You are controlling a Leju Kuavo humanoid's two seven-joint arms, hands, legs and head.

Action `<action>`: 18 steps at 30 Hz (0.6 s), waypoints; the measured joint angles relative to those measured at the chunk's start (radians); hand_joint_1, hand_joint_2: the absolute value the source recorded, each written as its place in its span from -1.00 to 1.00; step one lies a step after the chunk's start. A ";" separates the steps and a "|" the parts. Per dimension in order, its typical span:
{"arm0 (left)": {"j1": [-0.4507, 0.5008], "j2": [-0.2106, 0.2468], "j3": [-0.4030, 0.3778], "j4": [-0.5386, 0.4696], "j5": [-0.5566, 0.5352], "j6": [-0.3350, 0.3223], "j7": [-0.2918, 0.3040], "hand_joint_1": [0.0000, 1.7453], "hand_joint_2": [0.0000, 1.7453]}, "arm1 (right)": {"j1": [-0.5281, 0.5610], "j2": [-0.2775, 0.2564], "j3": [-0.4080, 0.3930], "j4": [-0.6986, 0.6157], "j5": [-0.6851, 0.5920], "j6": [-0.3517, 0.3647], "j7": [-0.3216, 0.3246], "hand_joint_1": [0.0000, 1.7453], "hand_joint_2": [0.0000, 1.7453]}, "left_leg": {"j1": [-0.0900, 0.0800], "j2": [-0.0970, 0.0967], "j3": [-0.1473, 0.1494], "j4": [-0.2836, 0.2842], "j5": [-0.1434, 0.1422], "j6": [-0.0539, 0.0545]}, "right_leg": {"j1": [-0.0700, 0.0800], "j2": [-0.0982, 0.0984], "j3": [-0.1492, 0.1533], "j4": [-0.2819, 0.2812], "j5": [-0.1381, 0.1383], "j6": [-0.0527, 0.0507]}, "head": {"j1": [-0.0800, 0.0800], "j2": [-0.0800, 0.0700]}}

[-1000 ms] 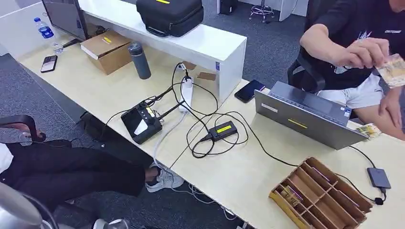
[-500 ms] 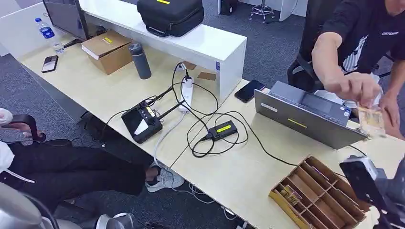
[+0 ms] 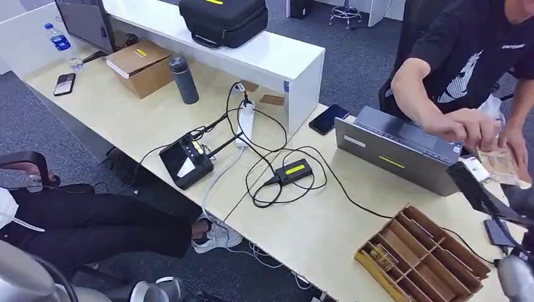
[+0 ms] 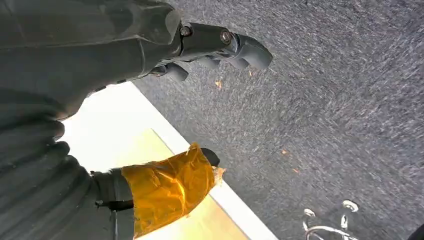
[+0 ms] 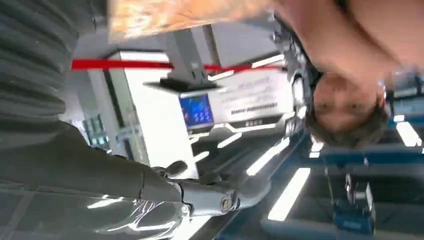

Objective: Pass the card to the sensor for recognition and then transmit it.

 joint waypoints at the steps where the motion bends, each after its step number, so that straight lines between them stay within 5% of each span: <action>1: -0.001 0.000 -0.002 0.000 0.000 0.001 0.000 -1.00 1.00 | -0.003 0.003 0.000 0.005 0.010 -0.019 0.001 1.00 1.00 | 0.000 0.000 0.000 0.000 0.000 0.000 | 0.000 0.000 0.000 0.000 0.000 0.000 | 0.000 0.000; 8: -0.005 -0.005 -0.029 0.000 0.000 0.008 -0.002 -1.00 1.00 | 0.019 0.008 0.001 -0.007 0.031 -0.136 -0.071 1.00 1.00 | 0.000 0.000 0.000 0.000 0.000 0.000 | 0.000 0.000 0.000 0.000 0.000 0.000 | 0.000 0.000; 16: -0.005 -0.005 -0.033 0.000 0.000 0.010 -0.002 -1.00 1.00 | 0.032 0.008 -0.005 -0.024 0.028 -0.144 -0.087 1.00 1.00 | 0.000 0.000 0.000 0.000 0.000 0.000 | 0.000 0.000 0.000 0.000 0.000 0.000 | 0.000 0.000; 18: -0.005 -0.005 -0.044 0.000 0.000 0.010 -0.003 -1.00 1.00 | 0.057 0.008 -0.016 -0.072 0.018 -0.145 -0.134 1.00 1.00 | 0.000 0.000 0.000 0.000 0.000 0.000 | 0.000 0.000 0.000 0.000 0.000 0.000 | 0.000 0.000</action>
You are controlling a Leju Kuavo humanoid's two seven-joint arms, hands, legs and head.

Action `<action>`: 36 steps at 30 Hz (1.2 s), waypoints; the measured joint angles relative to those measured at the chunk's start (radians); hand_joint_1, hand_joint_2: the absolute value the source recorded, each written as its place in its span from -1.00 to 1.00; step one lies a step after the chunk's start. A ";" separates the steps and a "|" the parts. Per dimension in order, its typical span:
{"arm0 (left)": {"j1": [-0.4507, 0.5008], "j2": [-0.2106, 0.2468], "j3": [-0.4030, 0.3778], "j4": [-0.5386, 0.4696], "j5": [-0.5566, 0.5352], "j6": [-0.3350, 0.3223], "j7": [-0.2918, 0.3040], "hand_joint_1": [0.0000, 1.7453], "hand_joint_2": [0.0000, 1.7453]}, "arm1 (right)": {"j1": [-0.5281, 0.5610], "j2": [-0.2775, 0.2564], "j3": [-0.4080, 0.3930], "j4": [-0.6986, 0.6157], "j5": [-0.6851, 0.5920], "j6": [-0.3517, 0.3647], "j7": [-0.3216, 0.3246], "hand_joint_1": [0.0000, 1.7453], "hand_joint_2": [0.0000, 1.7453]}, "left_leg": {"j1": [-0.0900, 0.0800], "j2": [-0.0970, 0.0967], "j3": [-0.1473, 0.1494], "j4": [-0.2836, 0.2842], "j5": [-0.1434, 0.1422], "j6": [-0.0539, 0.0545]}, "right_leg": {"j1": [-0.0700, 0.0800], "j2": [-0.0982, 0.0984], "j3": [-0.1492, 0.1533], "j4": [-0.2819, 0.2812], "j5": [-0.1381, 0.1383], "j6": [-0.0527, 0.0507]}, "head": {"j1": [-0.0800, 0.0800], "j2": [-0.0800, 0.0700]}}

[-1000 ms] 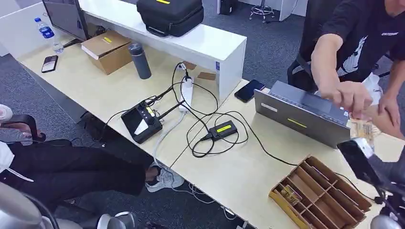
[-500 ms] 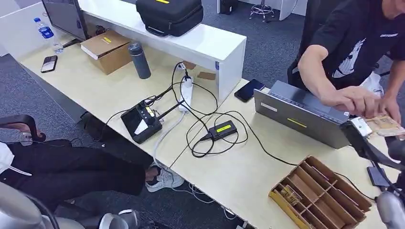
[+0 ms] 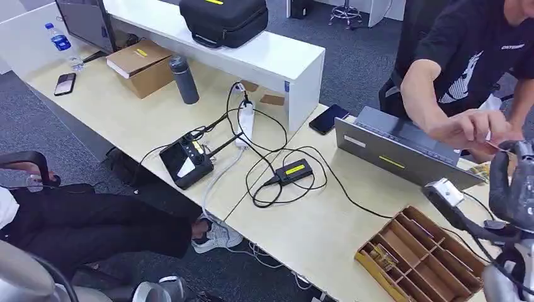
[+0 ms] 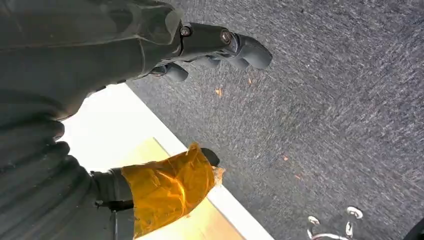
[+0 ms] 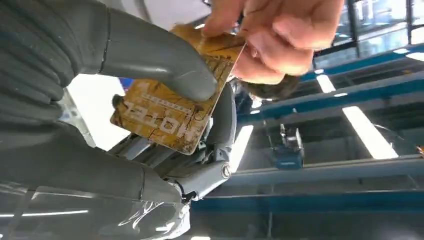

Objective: Pass the card to the sensor for recognition and then transmit it.

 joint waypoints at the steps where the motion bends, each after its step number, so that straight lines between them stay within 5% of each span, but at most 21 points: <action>1: 0.000 0.000 0.000 0.000 0.006 0.002 -0.002 -1.00 1.00 | 0.044 0.000 0.000 -0.070 0.006 0.015 -0.043 1.00 1.00 | 0.000 0.000 0.000 0.000 0.000 0.000 | 0.000 0.000 0.000 0.000 0.000 0.000 | 0.000 0.000; 11: 0.041 0.001 0.011 0.000 0.078 0.034 -0.010 -1.00 1.00 | 0.396 -0.106 -0.063 -0.429 -0.276 0.089 -0.143 1.00 1.00 | 0.000 -0.002 -0.001 0.000 -0.002 0.002 | 0.000 -0.002 0.001 -0.002 -0.002 0.002 | 0.000 0.000; 23: 0.066 0.003 0.080 0.000 0.132 0.045 0.003 -1.00 1.00 | 0.783 -0.182 -0.351 -0.667 -0.456 0.106 -0.207 1.00 1.00 | -0.001 -0.002 -0.001 0.000 -0.004 0.003 | 0.000 -0.002 0.001 -0.003 -0.004 0.002 | 0.000 0.000; 27: 0.069 0.003 0.103 0.000 0.143 0.045 0.011 -1.00 1.00 | 0.835 -0.188 -0.434 -0.668 -0.483 0.175 -0.197 1.00 1.00 | -0.001 -0.002 -0.001 0.000 -0.004 0.003 | 0.000 -0.002 0.001 -0.002 -0.004 0.002 | 0.000 0.000; 32: 0.070 0.004 0.123 0.000 0.150 0.039 0.024 -1.00 1.00 | 0.847 -0.235 -0.463 -0.629 -0.467 0.402 -0.128 1.00 1.00 | -0.001 -0.002 -0.001 0.000 -0.004 0.003 | 0.000 -0.002 0.001 -0.002 -0.003 0.002 | 0.000 0.000; 36: 0.070 0.006 0.129 0.000 0.148 0.032 0.024 -1.00 1.00 | 0.824 -0.271 -0.459 -0.554 -0.428 0.459 -0.106 1.00 1.00 | -0.001 -0.002 -0.001 0.000 -0.004 0.003 | 0.000 -0.003 0.001 -0.002 -0.003 0.002 | 0.000 0.000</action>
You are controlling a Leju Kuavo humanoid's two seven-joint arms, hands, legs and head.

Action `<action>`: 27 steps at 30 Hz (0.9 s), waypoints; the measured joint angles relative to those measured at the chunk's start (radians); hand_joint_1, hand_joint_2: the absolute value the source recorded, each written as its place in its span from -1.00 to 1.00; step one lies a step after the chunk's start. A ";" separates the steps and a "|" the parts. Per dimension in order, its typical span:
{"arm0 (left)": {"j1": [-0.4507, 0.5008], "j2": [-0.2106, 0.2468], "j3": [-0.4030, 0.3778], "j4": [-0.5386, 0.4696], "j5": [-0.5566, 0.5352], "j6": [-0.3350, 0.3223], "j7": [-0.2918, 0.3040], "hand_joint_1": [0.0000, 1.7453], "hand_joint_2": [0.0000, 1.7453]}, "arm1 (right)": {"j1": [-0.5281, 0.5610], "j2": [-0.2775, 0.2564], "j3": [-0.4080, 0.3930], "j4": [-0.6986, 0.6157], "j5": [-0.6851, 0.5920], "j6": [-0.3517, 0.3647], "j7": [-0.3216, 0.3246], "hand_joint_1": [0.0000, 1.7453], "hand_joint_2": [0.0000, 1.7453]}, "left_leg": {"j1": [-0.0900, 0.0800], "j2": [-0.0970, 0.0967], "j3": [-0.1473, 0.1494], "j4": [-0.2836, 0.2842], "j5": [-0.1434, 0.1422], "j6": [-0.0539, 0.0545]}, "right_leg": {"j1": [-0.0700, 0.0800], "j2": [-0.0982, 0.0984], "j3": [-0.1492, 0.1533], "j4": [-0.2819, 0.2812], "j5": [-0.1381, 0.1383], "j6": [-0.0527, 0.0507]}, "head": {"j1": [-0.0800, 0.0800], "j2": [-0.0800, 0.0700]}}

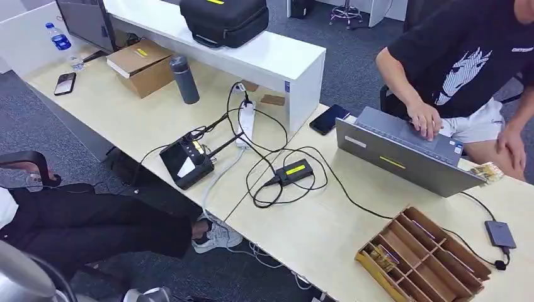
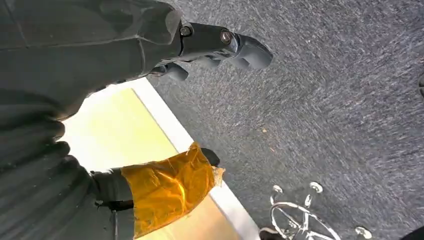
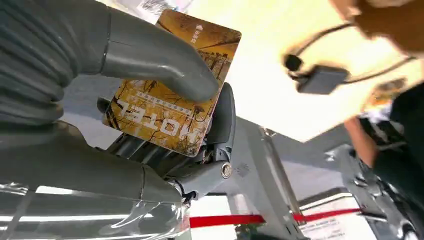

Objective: Pass the card to the sensor for recognition and then transmit it.

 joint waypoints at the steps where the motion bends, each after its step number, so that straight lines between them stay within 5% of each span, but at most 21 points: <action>1: 0.000 0.000 0.000 0.000 0.000 -0.001 0.000 -1.00 1.00 | -0.005 -0.003 0.000 0.012 0.003 0.001 0.000 1.00 1.00 | 0.000 0.000 0.000 0.000 0.000 0.000 | 0.000 0.000 0.000 0.000 0.000 0.000 | 0.000 0.000; 11: 0.000 0.000 0.001 0.000 -0.002 -0.002 0.002 -1.00 1.00 | -0.028 -0.019 0.010 0.078 0.024 0.016 0.020 1.00 1.00 | 0.000 0.000 0.000 0.000 0.000 0.000 | 0.000 0.000 0.000 0.000 0.000 0.000 | 0.000 0.000; 27: 0.000 0.005 0.024 0.000 0.000 -0.016 0.013 -1.00 1.00 | -0.119 -0.077 0.139 0.172 0.010 0.084 0.032 1.00 1.00 | 0.000 0.001 0.001 0.000 0.000 0.000 | 0.000 0.001 0.001 0.000 0.000 0.000 | 0.000 0.000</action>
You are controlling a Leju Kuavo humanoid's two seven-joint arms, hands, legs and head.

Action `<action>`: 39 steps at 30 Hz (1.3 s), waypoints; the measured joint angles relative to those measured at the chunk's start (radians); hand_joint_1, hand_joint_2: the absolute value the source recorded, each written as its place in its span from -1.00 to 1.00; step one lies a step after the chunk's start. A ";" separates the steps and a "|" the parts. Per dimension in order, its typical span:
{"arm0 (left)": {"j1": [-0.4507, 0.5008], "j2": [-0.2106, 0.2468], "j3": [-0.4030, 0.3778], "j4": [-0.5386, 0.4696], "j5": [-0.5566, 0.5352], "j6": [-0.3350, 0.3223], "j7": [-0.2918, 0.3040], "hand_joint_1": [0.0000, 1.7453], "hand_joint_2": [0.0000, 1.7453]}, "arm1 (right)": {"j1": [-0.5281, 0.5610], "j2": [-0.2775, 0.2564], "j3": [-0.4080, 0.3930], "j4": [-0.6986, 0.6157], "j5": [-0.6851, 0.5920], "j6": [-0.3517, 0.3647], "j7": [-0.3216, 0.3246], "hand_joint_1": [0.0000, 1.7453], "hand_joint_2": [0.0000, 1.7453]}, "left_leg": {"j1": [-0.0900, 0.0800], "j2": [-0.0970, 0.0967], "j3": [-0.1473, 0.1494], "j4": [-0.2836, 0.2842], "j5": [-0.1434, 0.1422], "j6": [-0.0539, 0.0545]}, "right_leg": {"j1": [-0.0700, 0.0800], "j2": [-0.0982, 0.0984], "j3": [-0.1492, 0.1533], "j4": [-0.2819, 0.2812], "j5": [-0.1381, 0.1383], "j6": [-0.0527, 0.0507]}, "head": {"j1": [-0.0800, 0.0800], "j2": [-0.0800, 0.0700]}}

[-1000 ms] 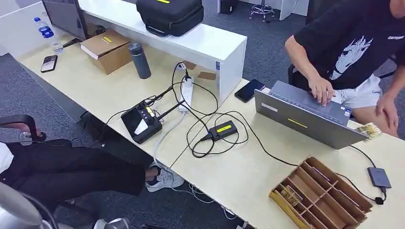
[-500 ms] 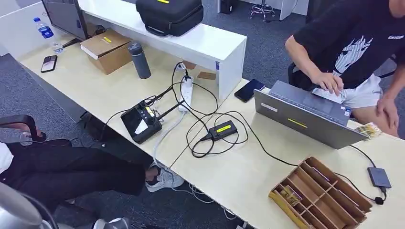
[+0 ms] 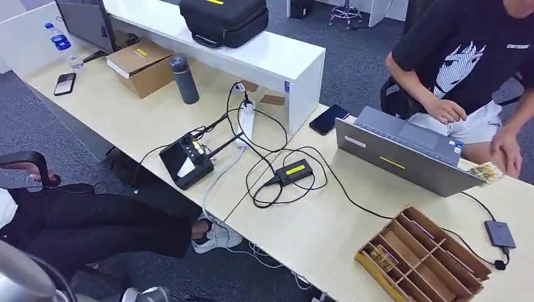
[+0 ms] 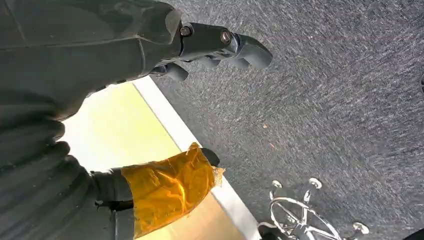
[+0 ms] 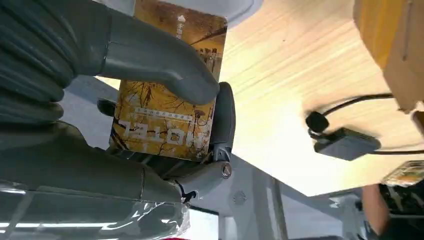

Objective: Pass the card to the sensor for recognition and then transmit it.

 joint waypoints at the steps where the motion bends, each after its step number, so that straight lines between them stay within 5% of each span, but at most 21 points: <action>1: 0.000 0.000 0.000 0.000 0.001 0.000 0.001 -1.00 1.00 | 0.000 0.000 0.002 -0.001 0.003 -0.020 -0.007 1.00 1.00 | 0.000 0.000 0.000 0.000 0.000 0.000 | 0.000 0.000 0.000 0.000 0.000 0.000 | 0.000 0.000; 10: 0.000 0.000 0.010 0.000 -0.014 0.007 0.003 -1.00 1.00 | -0.029 0.015 0.031 -0.191 0.119 -0.223 0.007 1.00 1.00 | 0.000 0.000 -0.001 0.000 0.000 0.000 | 0.000 0.001 -0.001 0.002 0.000 -0.001 | 0.000 0.000; 19: -0.019 0.000 0.009 0.000 -0.061 -0.004 0.002 -1.00 1.00 | -0.359 0.097 0.179 -0.272 0.187 -0.144 0.061 1.00 1.00 | 0.000 0.001 -0.001 0.000 0.004 -0.003 | 0.000 0.001 -0.003 0.003 0.003 -0.003 | 0.000 0.000; 25: -0.042 0.000 -0.015 0.000 -0.112 -0.022 0.002 -1.00 1.00 | -0.670 0.250 0.356 -0.058 0.313 0.003 0.159 1.00 1.00 | 0.001 0.005 0.000 0.000 0.005 -0.005 | 0.000 0.006 -0.004 0.005 0.005 -0.004 | 0.000 0.000; 30: -0.059 -0.005 -0.047 0.000 -0.134 -0.037 0.009 -1.00 1.00 | -0.844 0.401 0.453 0.190 0.351 0.001 0.204 1.00 1.00 | 0.004 0.001 -0.001 0.000 0.007 -0.007 | 0.003 0.003 -0.004 0.005 0.004 -0.005 | 0.000 0.000; 36: -0.072 -0.012 -0.071 0.000 -0.145 -0.045 0.024 -1.00 1.00 | -0.924 0.495 0.489 0.365 0.341 -0.016 0.215 1.00 1.00 | 0.004 0.001 -0.002 0.000 0.006 -0.007 | 0.003 0.004 -0.005 0.004 0.004 -0.005 | 0.000 0.000; 37: -0.073 -0.013 -0.075 0.000 -0.146 -0.045 0.024 -1.00 1.00 | -0.930 0.506 0.492 0.384 0.341 -0.017 0.216 0.72 1.00 | 0.004 0.001 -0.002 0.000 0.006 -0.007 | 0.003 0.004 -0.005 0.004 0.004 -0.005 | 0.000 0.000; 38: -0.075 -0.014 -0.078 0.000 -0.147 -0.045 0.025 -1.00 1.00 | -0.933 0.514 0.493 0.399 0.340 -0.018 0.217 -0.56 1.00 | 0.004 0.001 -0.002 0.000 0.006 -0.007 | 0.003 0.004 -0.004 0.004 0.004 -0.005 | 0.000 0.000; 39: -0.075 -0.016 -0.079 0.000 -0.147 -0.045 0.025 -1.00 1.00 | -0.935 0.522 0.494 0.415 0.339 -0.021 0.217 -0.90 1.00 | 0.004 0.001 -0.002 0.000 0.006 -0.007 | 0.003 0.004 -0.004 0.004 0.004 -0.005 | 0.000 0.000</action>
